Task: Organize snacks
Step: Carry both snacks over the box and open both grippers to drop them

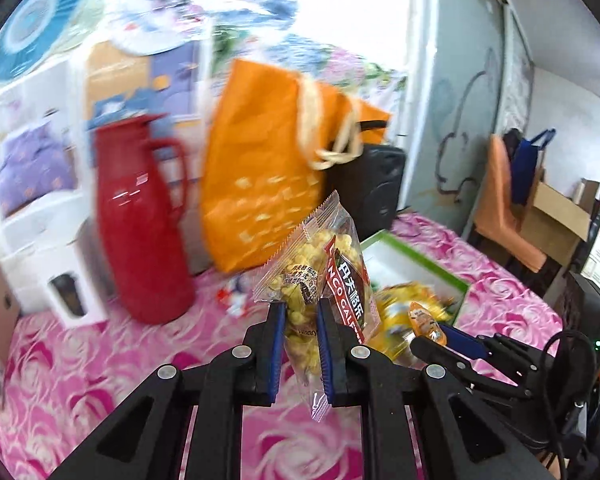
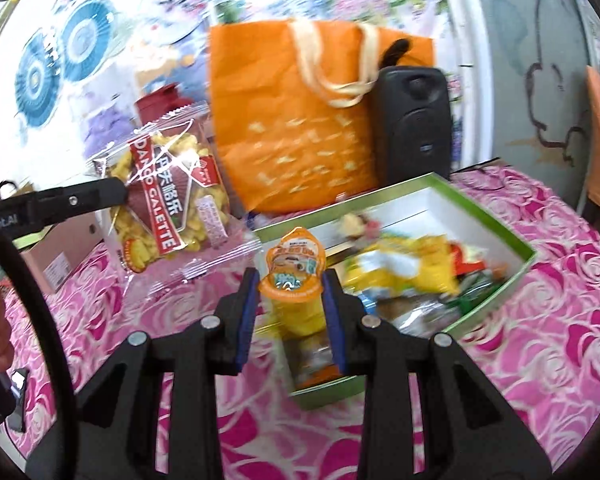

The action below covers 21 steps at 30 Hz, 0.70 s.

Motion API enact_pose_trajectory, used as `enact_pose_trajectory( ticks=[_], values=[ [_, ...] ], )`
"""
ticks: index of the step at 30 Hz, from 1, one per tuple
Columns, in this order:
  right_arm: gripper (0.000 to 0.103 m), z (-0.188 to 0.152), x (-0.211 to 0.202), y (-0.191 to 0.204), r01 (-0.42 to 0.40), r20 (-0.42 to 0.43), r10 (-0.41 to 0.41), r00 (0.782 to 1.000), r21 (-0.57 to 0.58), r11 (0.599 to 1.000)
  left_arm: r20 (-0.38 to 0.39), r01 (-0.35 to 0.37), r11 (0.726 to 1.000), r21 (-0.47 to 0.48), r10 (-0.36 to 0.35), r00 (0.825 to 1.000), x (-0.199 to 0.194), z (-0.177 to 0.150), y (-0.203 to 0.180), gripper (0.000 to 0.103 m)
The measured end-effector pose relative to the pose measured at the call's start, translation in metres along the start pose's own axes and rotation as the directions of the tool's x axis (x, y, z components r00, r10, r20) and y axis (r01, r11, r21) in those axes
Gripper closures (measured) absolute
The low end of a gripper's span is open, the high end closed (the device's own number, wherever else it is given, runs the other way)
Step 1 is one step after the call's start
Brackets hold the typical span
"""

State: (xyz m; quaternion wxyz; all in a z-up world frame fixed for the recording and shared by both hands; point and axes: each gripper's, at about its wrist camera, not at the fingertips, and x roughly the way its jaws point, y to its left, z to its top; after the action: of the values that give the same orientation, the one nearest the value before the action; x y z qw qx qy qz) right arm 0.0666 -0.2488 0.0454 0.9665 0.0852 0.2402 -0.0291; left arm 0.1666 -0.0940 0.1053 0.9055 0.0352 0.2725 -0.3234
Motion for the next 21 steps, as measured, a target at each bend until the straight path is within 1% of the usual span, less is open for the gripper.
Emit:
enact_pose_trajectory(
  ticks=[4, 9, 11, 13, 14, 15, 16, 17, 18, 19, 21],
  values=[
    [0.069, 0.014, 0.0, -0.042, 0.072, 0.028, -0.072, 0.997, 0.02, 0.997, -0.029, 0.057, 0.998, 0.011, -0.056, 0.998, 0.036, 0.013, -0.028, 0.088],
    [0.069, 0.024, 0.011, -0.082, 0.128, 0.024, -0.13, 0.991, 0.045, 0.991, -0.085, 0.096, 0.995, -0.001, -0.095, 0.992, 0.083, 0.017, -0.049, 0.088],
    [0.068, 0.026, 0.019, -0.094, 0.142, 0.016, -0.143, 0.99, 0.052, 0.989, -0.104, 0.101, 0.995, 0.003, -0.1, 0.989, 0.097, 0.016, -0.055, 0.088],
    [0.067, 0.026, 0.029, -0.103, 0.142, -0.002, -0.142, 0.99, 0.046, 0.989, -0.108, 0.092, 0.996, 0.016, -0.09, 0.99, 0.106, 0.016, -0.058, 0.084],
    [0.066, 0.025, 0.035, -0.105, 0.138, -0.014, -0.137, 0.99, 0.039, 0.99, -0.102, 0.076, 0.997, 0.017, -0.074, 0.992, 0.109, 0.015, -0.06, 0.073],
    [0.06, 0.025, 0.04, -0.106, 0.135, -0.025, -0.134, 0.991, 0.03, 0.99, -0.097, 0.058, 0.998, 0.019, -0.056, 0.994, 0.111, 0.015, -0.061, 0.046],
    [0.043, 0.022, 0.044, -0.107, 0.14, -0.038, -0.14, 0.989, 0.018, 0.99, -0.083, 0.038, 0.999, 0.021, -0.036, 0.996, 0.111, 0.013, -0.062, 0.031],
    [0.033, 0.019, 0.048, -0.106, 0.15, -0.046, -0.15, 0.988, 0.005, 0.989, -0.066, 0.02, 1.0, 0.021, -0.019, 0.998, 0.11, 0.012, -0.063, 0.014],
    [0.016, 0.016, 0.05, -0.106, 0.152, -0.044, -0.152, 0.987, -0.006, 0.988, -0.048, -0.007, 1.0, 0.018, 0.007, 0.999, 0.108, 0.01, -0.063, 0.011],
    [0.009, 0.014, 0.052, -0.107, 0.15, -0.043, -0.151, 0.988, -0.013, 0.989, -0.046, -0.023, 1.0, 0.018, 0.023, 0.999, 0.108, 0.01, -0.062, 0.01],
    [0.008, 0.009, 0.053, -0.105, 0.154, -0.041, -0.155, 0.987, -0.023, 0.988, -0.053, -0.058, 0.998, 0.033, 0.059, 0.997, 0.11, 0.009, -0.062, 0.008]
  ],
)
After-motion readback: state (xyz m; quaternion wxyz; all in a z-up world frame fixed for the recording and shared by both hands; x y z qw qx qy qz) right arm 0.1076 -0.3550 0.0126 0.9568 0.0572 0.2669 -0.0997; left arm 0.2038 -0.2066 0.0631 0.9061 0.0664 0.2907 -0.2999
